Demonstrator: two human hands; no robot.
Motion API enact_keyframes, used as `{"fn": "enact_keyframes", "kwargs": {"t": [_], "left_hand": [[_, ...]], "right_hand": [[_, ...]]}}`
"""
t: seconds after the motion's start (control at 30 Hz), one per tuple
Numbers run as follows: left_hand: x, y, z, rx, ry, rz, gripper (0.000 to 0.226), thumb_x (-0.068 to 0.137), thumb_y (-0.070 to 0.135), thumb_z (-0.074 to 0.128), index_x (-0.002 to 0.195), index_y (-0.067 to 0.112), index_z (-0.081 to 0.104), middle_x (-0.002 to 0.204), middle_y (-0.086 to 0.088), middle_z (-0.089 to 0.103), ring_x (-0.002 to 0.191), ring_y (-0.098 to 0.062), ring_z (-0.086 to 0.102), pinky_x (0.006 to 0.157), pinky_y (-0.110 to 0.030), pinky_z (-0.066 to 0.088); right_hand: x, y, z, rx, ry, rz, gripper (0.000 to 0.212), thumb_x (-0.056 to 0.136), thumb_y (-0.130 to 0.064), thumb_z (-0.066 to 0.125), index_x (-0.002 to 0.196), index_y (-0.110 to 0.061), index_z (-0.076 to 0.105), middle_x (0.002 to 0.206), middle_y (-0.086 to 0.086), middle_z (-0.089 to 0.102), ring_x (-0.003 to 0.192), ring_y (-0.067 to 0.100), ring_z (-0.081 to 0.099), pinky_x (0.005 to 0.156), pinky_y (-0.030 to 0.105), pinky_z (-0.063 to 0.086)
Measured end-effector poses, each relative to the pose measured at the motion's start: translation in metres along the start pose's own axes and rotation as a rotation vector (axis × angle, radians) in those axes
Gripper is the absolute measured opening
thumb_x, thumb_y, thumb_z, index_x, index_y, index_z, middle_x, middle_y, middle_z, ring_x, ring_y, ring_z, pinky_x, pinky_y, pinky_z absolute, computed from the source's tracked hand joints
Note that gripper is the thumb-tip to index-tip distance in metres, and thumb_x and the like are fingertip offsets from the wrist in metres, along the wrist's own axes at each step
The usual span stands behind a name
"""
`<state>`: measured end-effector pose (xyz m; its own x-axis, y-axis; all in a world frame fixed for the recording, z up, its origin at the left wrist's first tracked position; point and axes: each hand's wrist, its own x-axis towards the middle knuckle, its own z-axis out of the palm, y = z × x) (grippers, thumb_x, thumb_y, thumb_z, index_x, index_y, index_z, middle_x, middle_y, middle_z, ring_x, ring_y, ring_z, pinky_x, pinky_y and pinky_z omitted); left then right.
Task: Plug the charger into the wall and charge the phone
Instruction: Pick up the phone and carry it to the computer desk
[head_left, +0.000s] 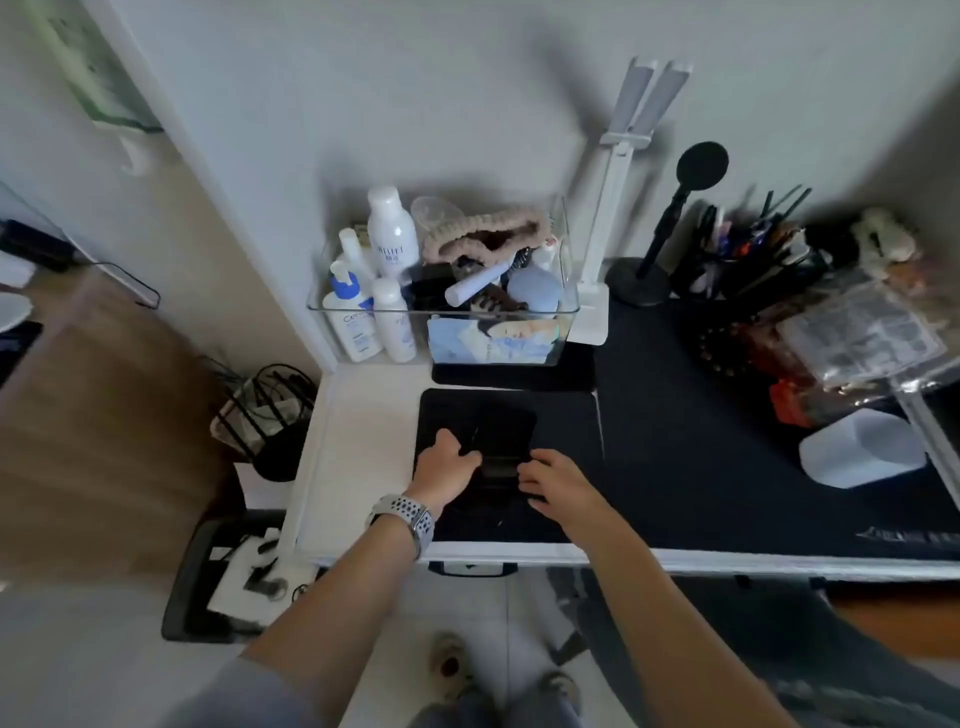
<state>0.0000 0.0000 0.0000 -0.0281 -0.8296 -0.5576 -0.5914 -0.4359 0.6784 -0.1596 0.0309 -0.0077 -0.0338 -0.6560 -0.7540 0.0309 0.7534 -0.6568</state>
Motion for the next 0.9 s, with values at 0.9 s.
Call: {"fn": "enact_keyframes", "kwargs": {"t": [0.9], "left_hand": [[0.004,0.033,-0.072,-0.502,-0.137,0.015,0.025,0.089,-0.009,0.05,0.079,0.01,0.061,0.071,-0.01,0.059,0.044,-0.012,0.054,0.053,-0.025,0.039]], "right_hand": [[-0.02,-0.047,0.009,-0.333,0.027,-0.633,0.045,0.085,0.015,0.055,0.088,-0.028,0.069,0.099,0.006,0.067,0.096,0.018,0.064,0.083,0.025,0.052]]}}
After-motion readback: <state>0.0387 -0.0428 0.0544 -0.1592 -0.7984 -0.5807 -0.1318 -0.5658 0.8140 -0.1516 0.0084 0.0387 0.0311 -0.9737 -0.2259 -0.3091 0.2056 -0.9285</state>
